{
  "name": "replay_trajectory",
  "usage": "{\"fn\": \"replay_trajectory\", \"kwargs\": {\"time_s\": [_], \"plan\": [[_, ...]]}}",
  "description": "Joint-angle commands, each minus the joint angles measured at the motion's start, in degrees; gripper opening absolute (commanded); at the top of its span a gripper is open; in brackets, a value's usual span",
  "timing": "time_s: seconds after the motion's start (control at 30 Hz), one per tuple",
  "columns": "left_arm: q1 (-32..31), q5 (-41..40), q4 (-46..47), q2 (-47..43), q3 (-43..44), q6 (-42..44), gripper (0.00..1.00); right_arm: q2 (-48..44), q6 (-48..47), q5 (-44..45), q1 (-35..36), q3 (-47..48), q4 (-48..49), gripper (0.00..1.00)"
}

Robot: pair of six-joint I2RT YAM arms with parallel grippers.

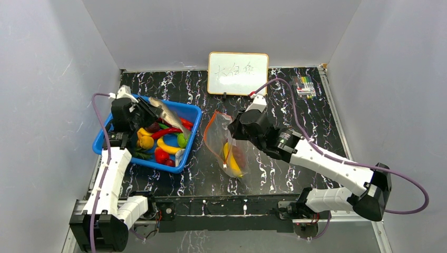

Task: Place the food in the zip-top bag and seal the zipper
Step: Pick up the fake fish from the bin, then place the fake fish in the zipper food storage bag.

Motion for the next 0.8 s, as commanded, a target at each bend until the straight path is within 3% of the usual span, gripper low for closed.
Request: {"fn": "replay_trajectory", "kwargs": {"time_s": [0.0,0.23,0.43,0.77], "plan": [[-1.12,4.00,-4.11,-1.35,6.50,4.07,0.08,1.83,0.01,2.11,-0.27,3.95,4.40,0.00],[-3.81,11.73,-6.51,-1.85,10.20,5.80,0.08,6.28,-0.22,4.14,-0.29,6.25,5.03,0.00],[-7.03,22.32,1.49,-3.98,8.17,-0.51,0.07,8.41,0.59,2.35,-0.33,8.39,5.75,0.00],[-9.49,24.29,6.75,-5.57,10.03,-4.82,0.05,9.40,-2.12,-1.51,-0.32,8.15,7.72,0.00]]}}
